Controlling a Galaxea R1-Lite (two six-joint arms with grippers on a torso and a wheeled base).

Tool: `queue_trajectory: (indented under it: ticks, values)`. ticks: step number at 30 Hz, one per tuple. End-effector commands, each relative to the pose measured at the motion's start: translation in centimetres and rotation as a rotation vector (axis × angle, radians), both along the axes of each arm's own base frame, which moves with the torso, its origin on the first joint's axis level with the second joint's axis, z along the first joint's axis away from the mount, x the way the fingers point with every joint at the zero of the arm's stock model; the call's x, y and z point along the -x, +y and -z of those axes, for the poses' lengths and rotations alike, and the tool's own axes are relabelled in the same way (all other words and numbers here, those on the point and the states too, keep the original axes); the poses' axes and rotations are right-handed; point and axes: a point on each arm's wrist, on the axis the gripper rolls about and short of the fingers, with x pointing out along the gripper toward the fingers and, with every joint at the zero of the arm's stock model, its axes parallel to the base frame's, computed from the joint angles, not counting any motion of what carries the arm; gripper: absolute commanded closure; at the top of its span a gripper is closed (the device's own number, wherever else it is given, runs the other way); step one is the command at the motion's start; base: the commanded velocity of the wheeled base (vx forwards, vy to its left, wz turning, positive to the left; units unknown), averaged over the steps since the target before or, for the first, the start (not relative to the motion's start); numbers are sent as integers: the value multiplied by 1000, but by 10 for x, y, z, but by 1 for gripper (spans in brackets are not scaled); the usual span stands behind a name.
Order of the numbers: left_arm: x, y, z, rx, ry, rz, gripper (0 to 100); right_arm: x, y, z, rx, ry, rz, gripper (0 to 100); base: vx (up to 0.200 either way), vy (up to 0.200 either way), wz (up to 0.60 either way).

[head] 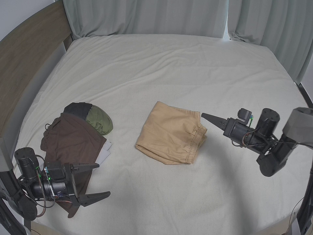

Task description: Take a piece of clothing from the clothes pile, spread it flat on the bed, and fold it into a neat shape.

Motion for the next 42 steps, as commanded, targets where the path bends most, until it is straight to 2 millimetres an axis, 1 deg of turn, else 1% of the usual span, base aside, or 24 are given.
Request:
queue_trajectory:
  ticks: [1, 3, 7, 11, 12, 13, 15, 16, 18, 19, 20, 21, 23, 24, 25, 30, 32, 33, 36, 37, 38, 40, 41, 42]
  values:
    - [15, -21, -27, 39, -98, 118, 0, 101, -32, -66, 195, -217, 53, 0, 0, 0, 0]
    - [23, -34, -29, 58, -89, 207, 0, 124, -49, -75, 285, -228, 147, 0, 0, 0, 0]
    - [41, -49, -36, 86, -81, 327, 0, 164, -67, -84, 373, -230, 221, 0, 0, 0, 0]
    - [55, -55, -49, 117, -114, 391, 0, 206, -84, -92, 421, -275, 299, 0, 0, 0, 0]
    - [55, -55, -49, 117, -114, 391, 0, 206, -84, -92, 421, -275, 299, 0, 0, 0, 0]
    - [60, -54, -56, 135, -133, 398, 0, 227, -91, -95, 433, -300, 347, 0, 0, 0, 0]
    - [64, -52, -60, 146, -140, 400, 0, 239, -93, -97, 435, -315, 374, 0, 0, 0, 0]
    - [69, -50, -67, 160, -159, 395, 0, 255, -96, -99, 434, -341, 401, 0, 0, 0, 0]
    - [75, -45, -74, 178, -191, 386, 0, 276, -96, -100, 427, -387, 421, 0, 0, 0, 0]
    - [75, -45, -75, 180, -194, 383, 0, 278, -96, -100, 427, -390, 422, 0, 0, 0, 0]
    - [81, -40, -82, 194, -225, 358, 0, 298, -95, -95, 420, -419, 429, 0, 0, 0, 0]
    - [85, -37, -85, 200, -243, 339, 0, 309, -95, -92, 416, -438, 432, 0, 0, 0, 0]
    - [92, -31, -91, 213, -265, 303, 0, 329, -95, -86, 409, -468, 435, 0, 0, 0, 0]
    - [93, -30, -92, 215, -267, 297, 0, 331, -95, -85, 408, -470, 434, 0, 0, 0, 0]
    - [99, -25, -96, 224, -283, 268, 0, 343, -94, -80, 405, -482, 435, 0, 0, 0, 0]
    - [114, -13, -102, 244, -297, 180, 0, 363, -94, -60, 405, -491, 436, 0, 0, 0, 0]
    - [130, -4, -100, 246, -271, 115, 0, 373, -94, -39, 407, -470, 437, 0, 0, 0, 0]
    - [130, -4, -100, 246, -271, 115, 0, 373, -94, -39, 407, -470, 437, 0, 0, 0, 0]
    - [155, 5, -90, 241, -210, 68, 0, 369, -95, -14, 458, -409, 498, 0, 0, 0, 0]
    - [156, 5, -90, 241, -209, 66, 0, 369, -95, -13, 460, -407, 504, 0, 0, 0, 0]
    - [165, 9, -87, 240, -200, 28, 0, 364, -97, 0, 487, -352, 582, 0, 0, 0, 0]
    - [173, 12, -85, 246, -199, -31, 0, 363, -99, 4, 513, -284, 672, 0, 0, 0, 0]
    - [180, 16, -83, 257, -201, -103, 0, 363, -102, 10, 541, -203, 768, 0, 0, 0, 0]
    - [187, 19, -81, 271, -213, -145, 0, 363, -103, 8, 548, -195, 844, 0, 0, 0, 0]
